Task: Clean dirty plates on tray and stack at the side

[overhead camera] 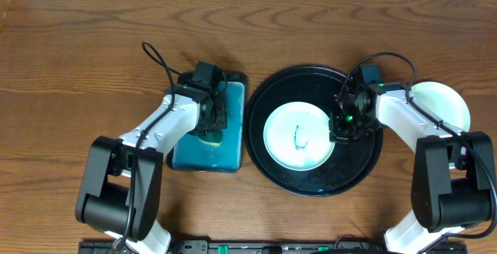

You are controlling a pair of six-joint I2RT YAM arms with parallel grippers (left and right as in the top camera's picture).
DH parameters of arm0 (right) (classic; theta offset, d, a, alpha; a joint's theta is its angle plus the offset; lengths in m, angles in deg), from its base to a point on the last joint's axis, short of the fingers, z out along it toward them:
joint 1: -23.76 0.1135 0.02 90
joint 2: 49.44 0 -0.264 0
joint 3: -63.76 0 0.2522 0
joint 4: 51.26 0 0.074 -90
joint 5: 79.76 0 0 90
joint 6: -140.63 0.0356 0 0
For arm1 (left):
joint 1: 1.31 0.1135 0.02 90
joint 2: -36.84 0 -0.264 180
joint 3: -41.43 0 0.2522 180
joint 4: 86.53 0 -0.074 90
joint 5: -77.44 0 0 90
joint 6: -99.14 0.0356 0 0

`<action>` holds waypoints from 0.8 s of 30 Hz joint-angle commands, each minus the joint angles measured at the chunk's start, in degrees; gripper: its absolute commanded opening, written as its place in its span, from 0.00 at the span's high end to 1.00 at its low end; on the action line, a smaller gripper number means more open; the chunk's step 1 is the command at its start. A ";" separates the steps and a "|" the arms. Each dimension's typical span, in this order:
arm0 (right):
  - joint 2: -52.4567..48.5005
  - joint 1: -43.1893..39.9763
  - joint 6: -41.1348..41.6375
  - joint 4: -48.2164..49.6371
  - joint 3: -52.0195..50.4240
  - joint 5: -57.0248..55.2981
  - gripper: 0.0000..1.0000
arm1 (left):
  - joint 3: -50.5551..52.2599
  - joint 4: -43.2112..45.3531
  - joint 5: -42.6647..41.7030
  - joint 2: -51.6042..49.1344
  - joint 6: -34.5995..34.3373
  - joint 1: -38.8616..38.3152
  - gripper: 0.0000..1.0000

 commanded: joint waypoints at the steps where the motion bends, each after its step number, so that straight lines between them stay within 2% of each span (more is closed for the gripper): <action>1: 0.02 0.46 -0.83 0.00 -0.33 -0.33 0.99 | 0.11 -0.31 0.92 -4.83 0.92 0.28 0.92; 7: 0.02 0.46 -0.83 0.00 -0.33 -0.33 0.99 | 0.09 -1.09 0.94 -3.78 0.96 0.31 0.93; 17: 0.02 0.46 -0.83 0.00 -0.33 -0.33 0.99 | -0.79 -1.81 0.98 10.51 1.40 0.31 0.92; 24: 0.02 0.46 -0.83 -0.04 -0.31 -0.33 0.99 | -0.39 -2.01 0.96 8.24 1.33 0.31 0.92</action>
